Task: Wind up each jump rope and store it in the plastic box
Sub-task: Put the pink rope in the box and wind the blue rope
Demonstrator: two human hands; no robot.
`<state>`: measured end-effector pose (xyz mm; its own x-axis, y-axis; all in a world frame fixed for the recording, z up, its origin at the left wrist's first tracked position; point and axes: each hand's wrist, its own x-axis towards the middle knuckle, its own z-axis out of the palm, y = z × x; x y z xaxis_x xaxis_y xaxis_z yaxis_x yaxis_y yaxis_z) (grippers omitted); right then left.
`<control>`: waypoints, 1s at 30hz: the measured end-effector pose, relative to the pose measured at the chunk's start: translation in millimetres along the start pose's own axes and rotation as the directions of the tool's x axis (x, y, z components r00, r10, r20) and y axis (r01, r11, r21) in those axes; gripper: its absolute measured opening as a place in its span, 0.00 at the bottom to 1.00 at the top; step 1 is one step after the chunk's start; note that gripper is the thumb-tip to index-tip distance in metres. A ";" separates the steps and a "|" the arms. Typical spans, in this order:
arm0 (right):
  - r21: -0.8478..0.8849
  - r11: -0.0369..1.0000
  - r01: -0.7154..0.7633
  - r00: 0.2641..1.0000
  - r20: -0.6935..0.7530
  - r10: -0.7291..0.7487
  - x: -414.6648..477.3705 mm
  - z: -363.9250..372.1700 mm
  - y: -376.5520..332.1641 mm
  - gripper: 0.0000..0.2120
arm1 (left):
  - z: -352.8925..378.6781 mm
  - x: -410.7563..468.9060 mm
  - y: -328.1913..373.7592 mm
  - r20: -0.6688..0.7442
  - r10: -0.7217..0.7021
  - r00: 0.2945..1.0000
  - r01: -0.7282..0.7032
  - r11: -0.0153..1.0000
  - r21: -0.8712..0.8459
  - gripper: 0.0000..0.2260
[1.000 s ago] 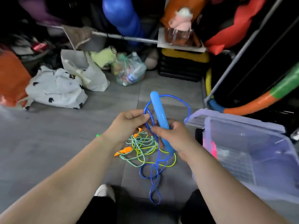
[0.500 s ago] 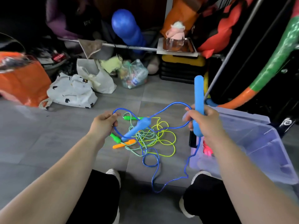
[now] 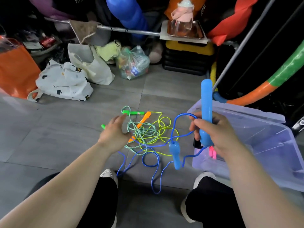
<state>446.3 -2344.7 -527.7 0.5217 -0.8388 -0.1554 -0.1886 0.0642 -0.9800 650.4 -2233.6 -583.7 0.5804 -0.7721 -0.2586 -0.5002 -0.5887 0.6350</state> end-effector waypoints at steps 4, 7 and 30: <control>0.128 0.991 -0.026 0.993 0.116 0.011 6.6 6.3 5.9 0.02 | 31.5 -14.4 24.1 0.360 0.272 0.892 -0.110 0.905 -0.411 0.29; 0.197 0.979 -0.058 0.987 0.159 0.027 13.6 12.1 10.7 0.03 | 45.1 -12.9 34.8 0.437 0.326 0.839 -0.115 0.889 -0.442 0.18; -0.609 0.793 -0.025 0.999 -0.041 0.001 32.3 -3.5 61.2 0.11 | 30.8 13.5 7.8 0.609 -0.013 0.793 0.505 0.575 -0.644 0.17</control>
<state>448.7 -2369.8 -592.2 0.4873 -0.8601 -0.1508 -0.6692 -0.2569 -0.6973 634.6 -2256.0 -604.7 0.0756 -0.7501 -0.6570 0.4193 -0.5739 0.7034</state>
